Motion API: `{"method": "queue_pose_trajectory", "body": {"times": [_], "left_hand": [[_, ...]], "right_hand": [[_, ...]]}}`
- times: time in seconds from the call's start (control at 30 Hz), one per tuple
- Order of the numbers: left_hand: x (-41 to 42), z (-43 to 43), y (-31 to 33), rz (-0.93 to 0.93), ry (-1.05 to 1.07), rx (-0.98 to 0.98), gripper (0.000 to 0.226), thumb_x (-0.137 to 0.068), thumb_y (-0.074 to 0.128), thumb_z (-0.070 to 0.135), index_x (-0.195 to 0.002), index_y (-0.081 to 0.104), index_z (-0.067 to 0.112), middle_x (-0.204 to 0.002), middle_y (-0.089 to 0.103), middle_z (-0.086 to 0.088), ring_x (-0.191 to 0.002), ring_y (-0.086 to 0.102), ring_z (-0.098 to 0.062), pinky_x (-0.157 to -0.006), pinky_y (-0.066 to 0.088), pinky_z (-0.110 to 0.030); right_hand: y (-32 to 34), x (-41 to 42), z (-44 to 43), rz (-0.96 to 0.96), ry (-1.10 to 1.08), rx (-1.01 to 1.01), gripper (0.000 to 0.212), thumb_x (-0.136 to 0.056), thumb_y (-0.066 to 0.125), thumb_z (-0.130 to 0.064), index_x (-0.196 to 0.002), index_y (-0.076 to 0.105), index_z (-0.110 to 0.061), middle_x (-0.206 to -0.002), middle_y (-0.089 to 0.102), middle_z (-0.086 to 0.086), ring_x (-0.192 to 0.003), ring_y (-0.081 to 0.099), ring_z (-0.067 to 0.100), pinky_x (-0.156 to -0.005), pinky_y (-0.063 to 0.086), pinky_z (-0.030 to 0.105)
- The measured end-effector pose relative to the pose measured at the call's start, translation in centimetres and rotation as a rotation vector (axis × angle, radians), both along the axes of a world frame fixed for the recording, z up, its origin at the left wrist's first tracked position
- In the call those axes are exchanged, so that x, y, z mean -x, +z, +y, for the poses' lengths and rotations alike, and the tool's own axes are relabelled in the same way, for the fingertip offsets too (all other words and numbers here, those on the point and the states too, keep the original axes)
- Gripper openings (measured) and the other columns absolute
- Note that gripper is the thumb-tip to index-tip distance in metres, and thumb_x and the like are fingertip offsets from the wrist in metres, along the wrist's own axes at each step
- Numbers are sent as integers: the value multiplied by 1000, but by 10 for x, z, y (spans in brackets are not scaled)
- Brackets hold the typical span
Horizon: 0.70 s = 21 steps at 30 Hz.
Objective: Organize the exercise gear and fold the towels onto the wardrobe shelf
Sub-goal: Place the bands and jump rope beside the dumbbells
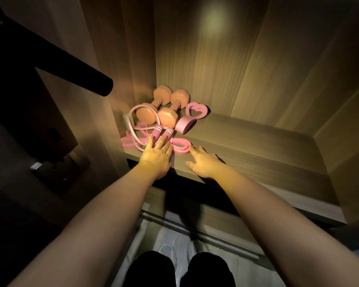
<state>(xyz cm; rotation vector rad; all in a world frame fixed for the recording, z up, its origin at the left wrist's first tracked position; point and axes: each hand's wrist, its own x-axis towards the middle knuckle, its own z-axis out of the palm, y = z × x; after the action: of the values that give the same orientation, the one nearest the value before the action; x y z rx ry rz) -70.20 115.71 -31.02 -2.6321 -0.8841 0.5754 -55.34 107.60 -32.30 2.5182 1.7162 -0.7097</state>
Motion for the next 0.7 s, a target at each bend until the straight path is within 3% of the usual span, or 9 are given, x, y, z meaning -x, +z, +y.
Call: {"method": "queue_pose_trajectory", "body": {"times": [0.37,0.53,0.7], "left_hand": [[10,-27,14,-179,31,25,68,-102,26,48,-156,2,14,-164,-5,-5,-149,-12,-26,-117,-8,-57],[25,-63,10,-485,79,36,67,-99,34,51,-154,16,17,-164,8,-6,-151,1,-26,-119,3,-55],[26,-79,-20,-542,233,162,67,-99,33,51,-155,16,18,-164,5,-7,-150,-5,-25,-118,9,-55]], "right_hand": [[18,-6,-36,-131,12,-19,69,-101,34,-49,-156,2,-23,-164,-1,1,-150,-4,27,-117,1,57],[26,9,-73,-233,-26,-79,67,-100,29,-53,-155,0,-29,-164,-5,1,-149,-9,31,-115,-3,62],[0,13,-95,-224,-68,-74,65,-100,26,-54,-155,0,-30,-163,-9,2,-148,-14,31,-115,-6,64]]}}
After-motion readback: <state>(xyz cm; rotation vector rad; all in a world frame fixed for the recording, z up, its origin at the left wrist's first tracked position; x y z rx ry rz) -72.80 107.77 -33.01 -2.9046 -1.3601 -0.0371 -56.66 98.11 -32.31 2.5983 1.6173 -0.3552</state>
